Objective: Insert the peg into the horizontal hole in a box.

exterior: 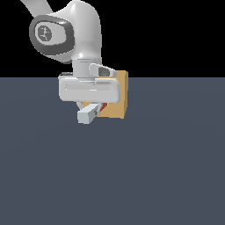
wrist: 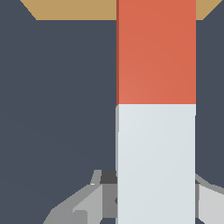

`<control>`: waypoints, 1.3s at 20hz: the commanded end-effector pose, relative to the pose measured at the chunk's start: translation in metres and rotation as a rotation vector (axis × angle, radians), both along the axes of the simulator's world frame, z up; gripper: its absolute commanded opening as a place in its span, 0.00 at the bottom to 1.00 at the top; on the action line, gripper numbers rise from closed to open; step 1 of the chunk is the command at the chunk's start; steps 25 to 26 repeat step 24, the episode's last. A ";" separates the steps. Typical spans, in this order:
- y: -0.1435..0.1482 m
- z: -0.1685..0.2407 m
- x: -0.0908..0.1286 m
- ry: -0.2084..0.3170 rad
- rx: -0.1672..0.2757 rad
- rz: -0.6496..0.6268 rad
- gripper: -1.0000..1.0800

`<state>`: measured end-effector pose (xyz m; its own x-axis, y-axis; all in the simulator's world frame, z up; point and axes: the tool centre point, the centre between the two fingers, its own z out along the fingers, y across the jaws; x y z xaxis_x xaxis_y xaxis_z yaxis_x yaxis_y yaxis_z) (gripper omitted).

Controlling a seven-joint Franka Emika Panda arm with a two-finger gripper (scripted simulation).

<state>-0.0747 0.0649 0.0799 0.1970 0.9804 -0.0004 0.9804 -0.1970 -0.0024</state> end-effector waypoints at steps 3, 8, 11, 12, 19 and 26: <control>0.009 0.001 0.002 -0.002 0.000 0.000 0.00; 0.037 0.001 0.007 -0.003 0.001 0.000 0.00; 0.062 0.002 0.012 -0.003 0.001 0.000 0.00; 0.071 0.002 0.013 -0.003 0.001 0.000 0.00; 0.111 0.002 0.022 -0.004 0.001 0.000 0.00; 0.116 0.002 0.025 -0.004 0.001 0.000 0.00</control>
